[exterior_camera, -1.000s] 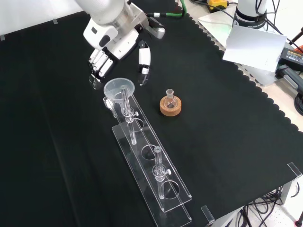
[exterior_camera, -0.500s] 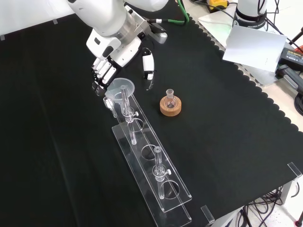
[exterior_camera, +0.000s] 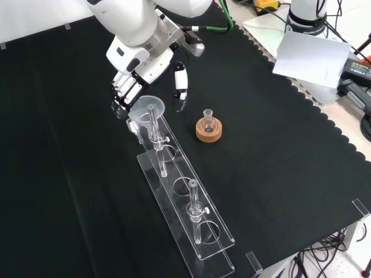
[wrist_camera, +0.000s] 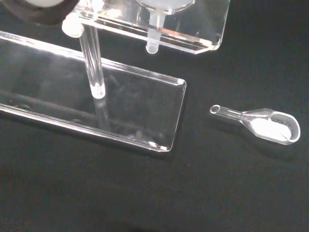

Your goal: Pick up the funnel from the transparent funnel stand.

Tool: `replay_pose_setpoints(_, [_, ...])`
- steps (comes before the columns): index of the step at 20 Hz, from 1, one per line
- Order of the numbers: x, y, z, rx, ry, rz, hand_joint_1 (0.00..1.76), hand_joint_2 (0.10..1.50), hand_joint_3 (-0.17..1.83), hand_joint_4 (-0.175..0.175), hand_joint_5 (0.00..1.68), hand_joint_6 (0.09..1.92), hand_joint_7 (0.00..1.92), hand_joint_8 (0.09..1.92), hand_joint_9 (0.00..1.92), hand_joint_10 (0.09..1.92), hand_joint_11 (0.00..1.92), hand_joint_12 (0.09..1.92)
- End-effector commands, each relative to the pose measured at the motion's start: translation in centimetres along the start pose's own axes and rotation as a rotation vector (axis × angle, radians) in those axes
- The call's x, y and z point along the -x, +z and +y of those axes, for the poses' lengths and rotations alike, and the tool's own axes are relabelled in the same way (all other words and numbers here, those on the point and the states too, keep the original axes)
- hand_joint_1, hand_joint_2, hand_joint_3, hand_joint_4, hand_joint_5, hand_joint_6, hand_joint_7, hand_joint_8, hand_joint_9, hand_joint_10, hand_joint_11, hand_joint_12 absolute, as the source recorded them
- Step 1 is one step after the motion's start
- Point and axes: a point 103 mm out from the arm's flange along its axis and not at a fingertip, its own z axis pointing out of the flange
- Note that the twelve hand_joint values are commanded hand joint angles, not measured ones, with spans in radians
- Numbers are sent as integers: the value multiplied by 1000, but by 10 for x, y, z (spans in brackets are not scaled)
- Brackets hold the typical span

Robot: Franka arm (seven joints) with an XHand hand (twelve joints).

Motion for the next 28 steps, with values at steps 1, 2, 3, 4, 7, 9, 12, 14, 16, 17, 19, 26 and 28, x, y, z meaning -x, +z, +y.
replay_pose_setpoints(1, [0,6,8,5,3,-3,744,660,391,17,147,87,0,523,172,831,218,1435])
replay_pose_setpoints(2, [0,7,9,8,6,-2,749,656,403,18,158,87,0,544,176,830,220,1434])
replay_pose_setpoints(3, [1,8,10,8,9,-1,755,651,419,19,169,87,0,569,181,828,221,1433])
replay_pose_setpoints(4, [1,7,9,9,11,-3,758,647,431,19,177,87,0,587,186,827,223,1433])
replay_pose_setpoints(7, [2,8,11,18,16,-3,773,638,470,20,205,87,9,635,209,823,232,1432])
replay_pose_setpoints(9, [5,9,13,13,15,2,789,632,503,21,225,87,22,657,229,817,244,1425])
replay_pose_setpoints(12, [12,13,15,10,14,10,804,633,529,22,245,87,41,672,253,815,256,1422])
replay_pose_setpoints(14, [11,13,15,7,17,3,809,624,559,20,256,87,58,679,277,802,264,1414])
replay_pose_setpoints(16, [11,14,15,2,15,4,810,619,573,18,266,87,78,688,291,798,269,1412])
replay_pose_setpoints(17, [11,15,16,0,14,5,810,618,576,17,269,87,88,692,295,797,270,1411])
replay_pose_setpoints(19, [13,18,18,3,10,10,810,617,582,16,276,87,101,697,302,795,272,1411])
replay_pose_setpoints(26, [13,21,22,34,-3,11,805,603,627,4,315,87,174,704,416,722,302,1391])
replay_pose_setpoints(28, [12,20,21,81,-2,1,806,603,639,-10,391,87,295,710,509,678,334,1367])
